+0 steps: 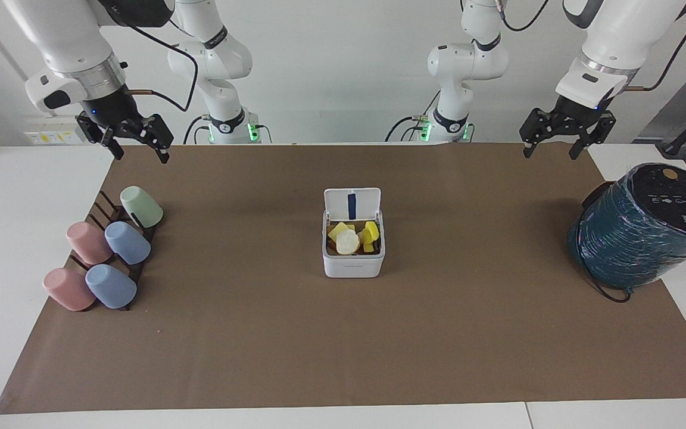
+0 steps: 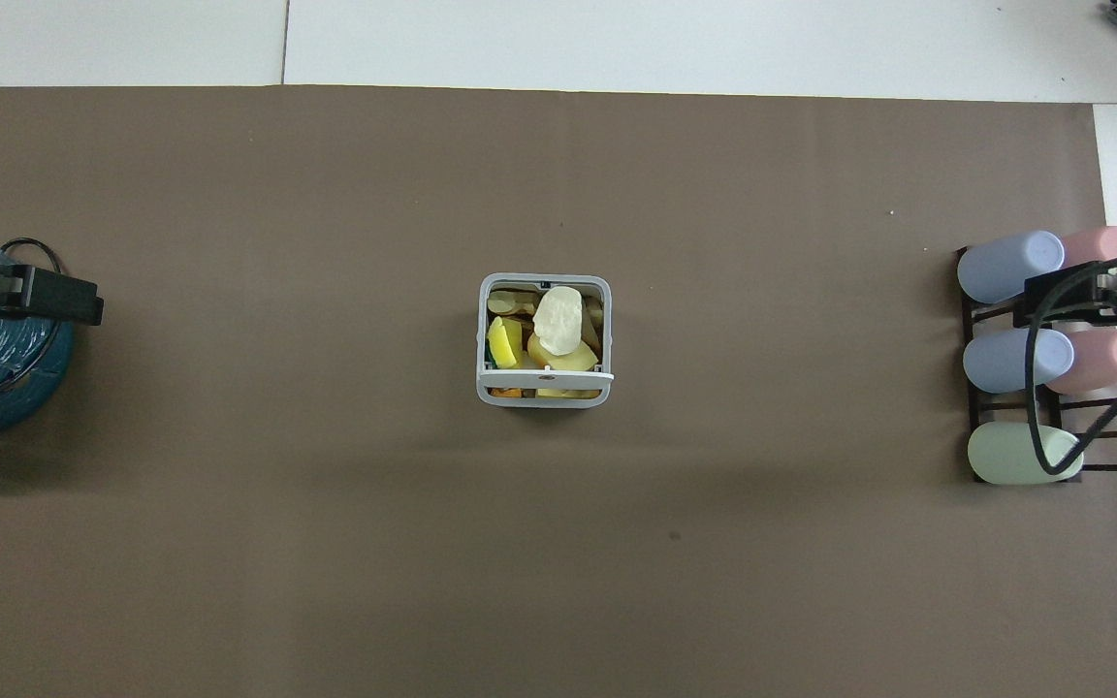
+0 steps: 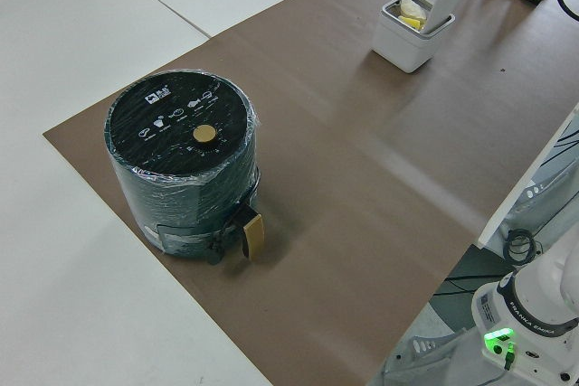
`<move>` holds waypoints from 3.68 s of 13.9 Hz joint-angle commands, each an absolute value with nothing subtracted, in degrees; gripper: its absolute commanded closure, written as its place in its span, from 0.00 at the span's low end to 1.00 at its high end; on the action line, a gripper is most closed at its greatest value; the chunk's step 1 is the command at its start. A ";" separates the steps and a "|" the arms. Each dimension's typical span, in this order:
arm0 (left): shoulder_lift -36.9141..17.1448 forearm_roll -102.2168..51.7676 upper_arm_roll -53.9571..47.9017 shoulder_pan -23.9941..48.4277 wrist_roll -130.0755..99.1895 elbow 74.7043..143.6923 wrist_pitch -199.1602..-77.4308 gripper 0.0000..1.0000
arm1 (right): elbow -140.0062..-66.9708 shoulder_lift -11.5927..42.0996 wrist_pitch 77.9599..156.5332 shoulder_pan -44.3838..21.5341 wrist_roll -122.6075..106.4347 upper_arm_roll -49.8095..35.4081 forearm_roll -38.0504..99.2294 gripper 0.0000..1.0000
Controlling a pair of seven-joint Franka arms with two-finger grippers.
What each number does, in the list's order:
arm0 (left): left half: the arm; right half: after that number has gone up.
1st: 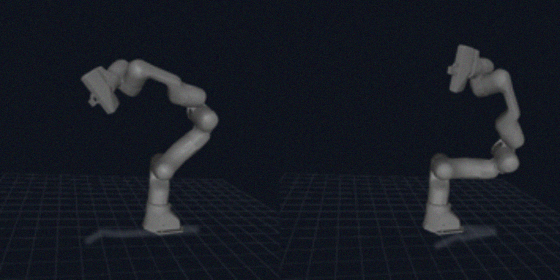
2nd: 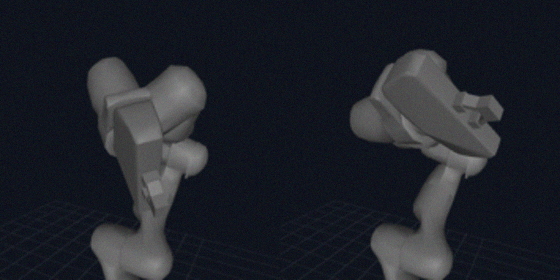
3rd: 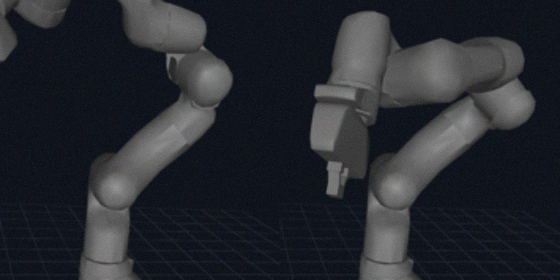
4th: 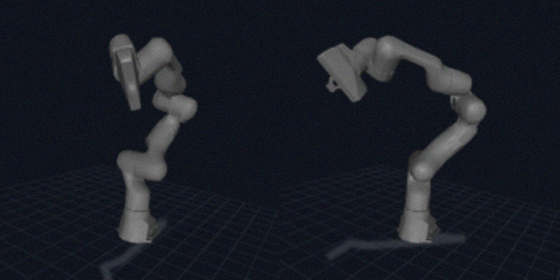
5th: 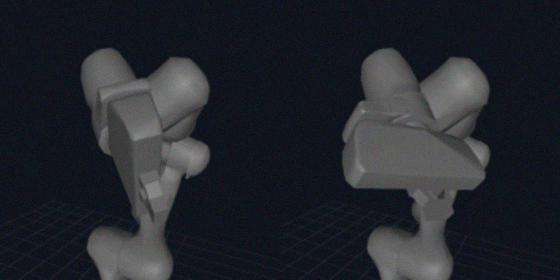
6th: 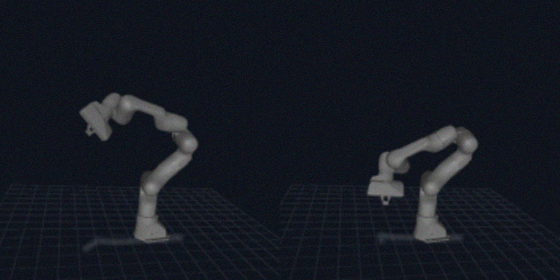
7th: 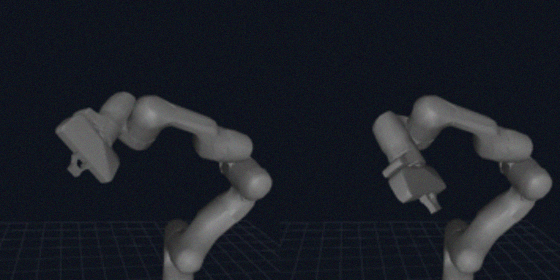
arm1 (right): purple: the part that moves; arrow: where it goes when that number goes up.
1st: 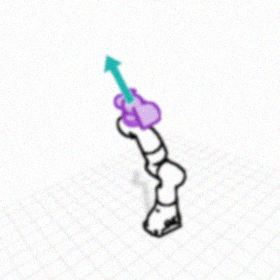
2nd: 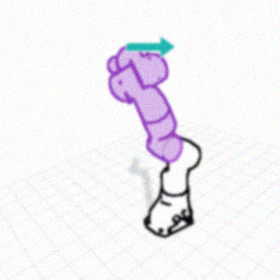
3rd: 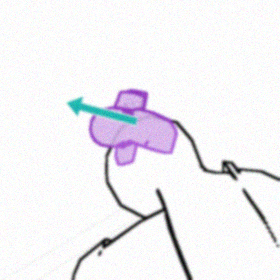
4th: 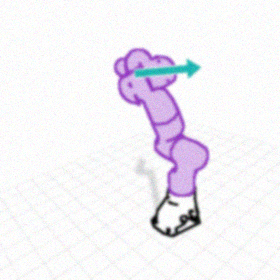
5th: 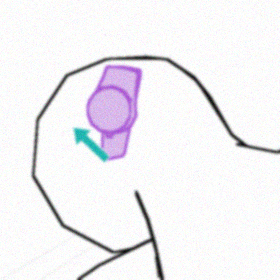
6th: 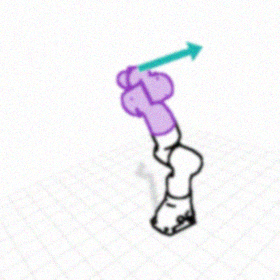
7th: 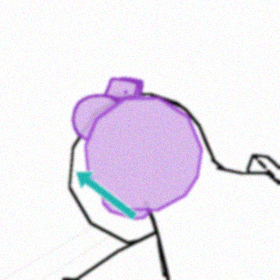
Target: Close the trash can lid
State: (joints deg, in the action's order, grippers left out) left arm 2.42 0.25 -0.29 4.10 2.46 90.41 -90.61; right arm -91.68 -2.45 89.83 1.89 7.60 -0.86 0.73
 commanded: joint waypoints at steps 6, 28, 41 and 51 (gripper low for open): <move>3.96 0.35 -1.23 4.66 2.72 92.20 -91.05 0.00 | -92.11 -2.99 89.30 2.20 6.42 -1.41 0.70 0.00; -1.92 0.35 -1.50 37.89 -31.20 111.09 -134.09 1.00 | -92.11 -3.08 89.30 2.20 6.42 -1.41 0.70 0.00; -17.75 0.70 -1.32 35.42 -30.67 106.70 -154.07 1.00 | -92.11 -2.99 89.30 2.20 6.42 -1.41 0.79 0.00; -17.75 0.79 -1.23 36.12 -30.94 108.81 -152.93 1.00 | -92.11 -3.08 89.30 2.20 6.42 -1.41 0.70 0.00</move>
